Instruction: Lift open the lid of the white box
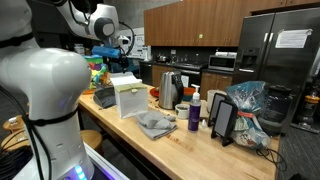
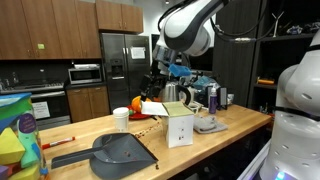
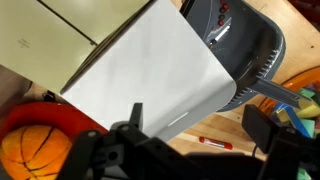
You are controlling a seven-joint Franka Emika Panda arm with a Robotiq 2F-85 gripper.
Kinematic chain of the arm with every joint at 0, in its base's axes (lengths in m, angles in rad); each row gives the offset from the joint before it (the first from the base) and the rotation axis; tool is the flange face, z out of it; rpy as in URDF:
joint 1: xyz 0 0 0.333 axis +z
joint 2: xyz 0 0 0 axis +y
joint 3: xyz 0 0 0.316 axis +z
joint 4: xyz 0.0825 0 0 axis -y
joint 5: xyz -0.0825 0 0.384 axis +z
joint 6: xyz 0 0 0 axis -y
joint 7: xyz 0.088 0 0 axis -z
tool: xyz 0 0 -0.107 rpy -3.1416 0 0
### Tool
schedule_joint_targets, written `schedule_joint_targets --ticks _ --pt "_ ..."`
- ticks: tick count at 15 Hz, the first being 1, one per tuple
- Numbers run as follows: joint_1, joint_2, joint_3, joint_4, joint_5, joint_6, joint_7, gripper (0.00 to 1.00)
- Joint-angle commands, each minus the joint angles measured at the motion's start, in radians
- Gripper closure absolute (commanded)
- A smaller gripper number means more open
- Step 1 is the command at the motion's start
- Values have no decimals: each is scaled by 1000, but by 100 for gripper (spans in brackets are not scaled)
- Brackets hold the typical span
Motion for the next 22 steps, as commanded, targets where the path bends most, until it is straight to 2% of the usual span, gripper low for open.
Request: schedule_joint_targets --ticks 1,10,22 --pt "5 -71 -12 -40 -42 6 49 0" --pt "-23 -162 -36 -72 -89 -36 112 0" --pt "-115 -283 -93 -105 -130 -194 165 0"
